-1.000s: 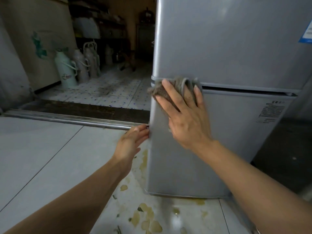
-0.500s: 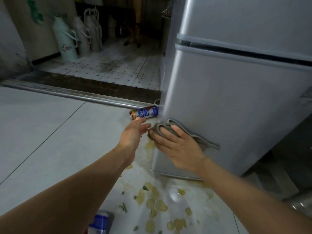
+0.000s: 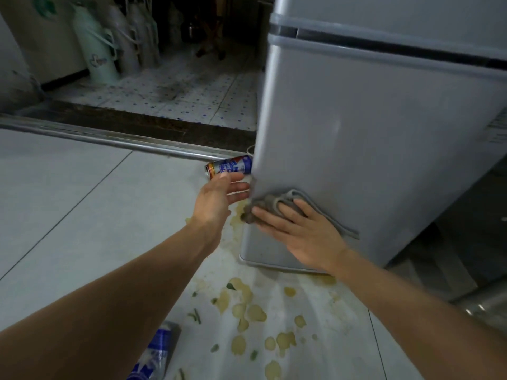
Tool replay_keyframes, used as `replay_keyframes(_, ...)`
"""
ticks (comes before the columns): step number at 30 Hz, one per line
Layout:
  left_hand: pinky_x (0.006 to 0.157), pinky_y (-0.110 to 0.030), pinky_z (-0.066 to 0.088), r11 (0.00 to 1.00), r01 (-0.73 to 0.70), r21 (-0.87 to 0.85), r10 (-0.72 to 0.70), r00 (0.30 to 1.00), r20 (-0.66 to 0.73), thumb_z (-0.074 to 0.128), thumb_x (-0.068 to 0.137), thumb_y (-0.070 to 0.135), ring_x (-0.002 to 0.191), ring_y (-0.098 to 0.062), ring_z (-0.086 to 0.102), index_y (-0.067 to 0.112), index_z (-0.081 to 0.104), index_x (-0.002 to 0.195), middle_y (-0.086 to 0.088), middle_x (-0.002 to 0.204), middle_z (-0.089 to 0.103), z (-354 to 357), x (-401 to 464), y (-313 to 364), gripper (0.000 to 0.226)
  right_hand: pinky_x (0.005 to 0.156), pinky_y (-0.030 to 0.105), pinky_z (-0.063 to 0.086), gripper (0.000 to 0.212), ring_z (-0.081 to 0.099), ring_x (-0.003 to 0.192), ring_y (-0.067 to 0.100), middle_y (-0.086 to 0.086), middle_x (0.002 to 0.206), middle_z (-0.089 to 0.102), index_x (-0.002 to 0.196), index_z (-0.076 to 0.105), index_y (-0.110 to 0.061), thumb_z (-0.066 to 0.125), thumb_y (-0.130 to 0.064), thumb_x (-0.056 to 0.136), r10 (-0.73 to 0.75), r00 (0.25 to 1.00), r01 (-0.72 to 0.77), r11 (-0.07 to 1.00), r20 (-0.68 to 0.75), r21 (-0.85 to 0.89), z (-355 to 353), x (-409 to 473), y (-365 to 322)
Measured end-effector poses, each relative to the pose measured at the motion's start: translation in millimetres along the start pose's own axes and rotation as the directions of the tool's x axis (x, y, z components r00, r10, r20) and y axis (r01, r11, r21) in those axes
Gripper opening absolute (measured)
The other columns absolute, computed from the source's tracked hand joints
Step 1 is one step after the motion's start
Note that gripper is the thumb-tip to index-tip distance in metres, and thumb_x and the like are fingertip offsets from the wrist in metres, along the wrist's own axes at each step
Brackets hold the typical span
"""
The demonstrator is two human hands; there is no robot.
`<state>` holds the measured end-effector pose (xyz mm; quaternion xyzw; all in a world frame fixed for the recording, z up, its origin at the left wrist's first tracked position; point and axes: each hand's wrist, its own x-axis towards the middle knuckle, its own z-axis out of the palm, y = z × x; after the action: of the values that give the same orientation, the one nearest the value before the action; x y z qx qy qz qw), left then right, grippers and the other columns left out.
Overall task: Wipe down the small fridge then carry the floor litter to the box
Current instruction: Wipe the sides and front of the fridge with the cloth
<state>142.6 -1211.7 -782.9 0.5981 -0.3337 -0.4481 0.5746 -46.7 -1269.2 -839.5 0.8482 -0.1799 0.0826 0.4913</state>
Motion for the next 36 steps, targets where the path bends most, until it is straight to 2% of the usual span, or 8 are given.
replay_keyframes(5, 0.064, -0.014, 0.042, 0.970, -0.150, 0.189, 0.145, 0.989, 0.041, 0.036, 0.099, 0.025, 0.088, -0.003, 0.062, 0.024, 0.062, 0.102, 0.004, 0.100, 0.067, 9, -11, 3, 0.027, 0.116, 0.042, 0.011, 0.068, 0.033, 0.136, 0.023, -0.007, 0.153, 0.025, 0.144, 0.035, -0.026, 0.052, -0.020, 0.078, -0.077, 0.997, 0.077, 0.997, -0.005, 0.010, -11, -13, 38)
replay_keyframes(9, 0.076, -0.031, 0.046, 0.913, -0.149, 0.380, 0.153, 0.988, 0.021, 0.058, 0.089, 0.031, 0.096, -0.018, 0.061, 0.020, 0.053, 0.109, 0.000, 0.104, 0.063, 17, -8, 4, 0.023, 0.115, 0.041, 0.006, 0.066, 0.025, 0.136, 0.027, -0.005, 0.155, 0.021, 0.146, 0.030, -0.027, 0.047, -0.026, 0.082, 0.185, 0.959, -0.180, 0.983, -0.213, 0.041, -25, -7, 93)
replay_keyframes(14, 0.068, -0.033, 0.050, 0.784, -0.170, 0.597, 0.244, 0.969, -0.045, 0.064, 0.082, 0.044, 0.081, -0.013, 0.059, 0.021, 0.049, 0.103, 0.005, 0.094, 0.060, 26, -1, 6, 0.035, 0.115, 0.045, -0.001, 0.074, 0.017, 0.137, 0.030, -0.002, 0.156, 0.010, 0.147, 0.024, -0.032, 0.054, -0.034, 0.079, 0.465, 0.861, -0.436, 0.883, -0.205, 0.172, -10, -16, 86)
replay_keyframes(19, 0.080, -0.039, 0.052, 0.760, -0.173, 0.626, 0.247, 0.969, -0.032, 0.060, 0.084, 0.046, 0.087, -0.019, 0.060, 0.026, 0.046, 0.105, 0.006, 0.094, 0.058, 28, -2, 5, 0.032, 0.113, 0.044, 0.013, 0.079, 0.034, 0.123, 0.024, -0.007, 0.150, 0.023, 0.142, 0.039, -0.028, 0.069, -0.017, 0.070, 0.121, 0.991, -0.114, 0.986, -0.054, 0.123, 22, -75, 25)
replay_keyframes(24, 0.087, -0.047, 0.051, 0.767, -0.163, 0.621, 0.234, 0.972, -0.035, 0.057, 0.086, 0.045, 0.094, -0.024, 0.060, 0.026, 0.046, 0.106, 0.002, 0.099, 0.059, 30, -5, 6, 0.030, 0.113, 0.039, 0.015, 0.081, 0.034, 0.133, 0.021, -0.009, 0.154, 0.024, 0.145, 0.031, -0.026, 0.067, -0.021, 0.072, -0.014, 0.999, 0.019, 0.994, -0.046, 0.107, 15, -87, 47)
replay_keyframes(31, 0.084, -0.049, 0.052, 0.777, -0.168, 0.606, 0.280, 0.955, -0.094, 0.051, 0.087, 0.051, 0.091, -0.026, 0.059, 0.024, 0.043, 0.108, 0.002, 0.102, 0.058, 37, -11, -9, 0.034, 0.116, 0.043, 0.002, 0.064, 0.023, 0.133, 0.032, 0.002, 0.154, 0.011, 0.144, 0.026, -0.029, 0.050, -0.038, 0.085, 0.478, 0.841, -0.427, 0.875, -0.254, 0.229, 15, -91, 119)
replay_keyframes(33, 0.077, -0.046, 0.054, 0.745, -0.173, 0.645, 0.289, 0.954, -0.077, 0.050, 0.088, 0.049, 0.087, -0.025, 0.059, 0.025, 0.042, 0.108, 0.002, 0.102, 0.058, 37, -9, -10, 0.032, 0.115, 0.048, 0.005, 0.056, 0.030, 0.127, 0.037, 0.005, 0.151, 0.008, 0.139, 0.032, -0.025, 0.052, -0.029, 0.087, 0.663, 0.714, -0.595, 0.744, -0.225, 0.305, 24, -99, 89)
replay_keyframes(36, 0.073, -0.046, 0.054, 0.711, -0.169, 0.683, 0.279, 0.959, -0.054, 0.050, 0.089, 0.049, 0.086, -0.027, 0.060, 0.025, 0.040, 0.108, 0.002, 0.101, 0.057, 34, -7, -7, 0.032, 0.112, 0.056, 0.012, 0.054, 0.033, 0.122, 0.042, 0.011, 0.148, 0.010, 0.131, 0.037, -0.020, 0.059, -0.028, 0.083, 0.689, 0.721, -0.645, 0.707, -0.077, 0.291, 41, -124, 36)
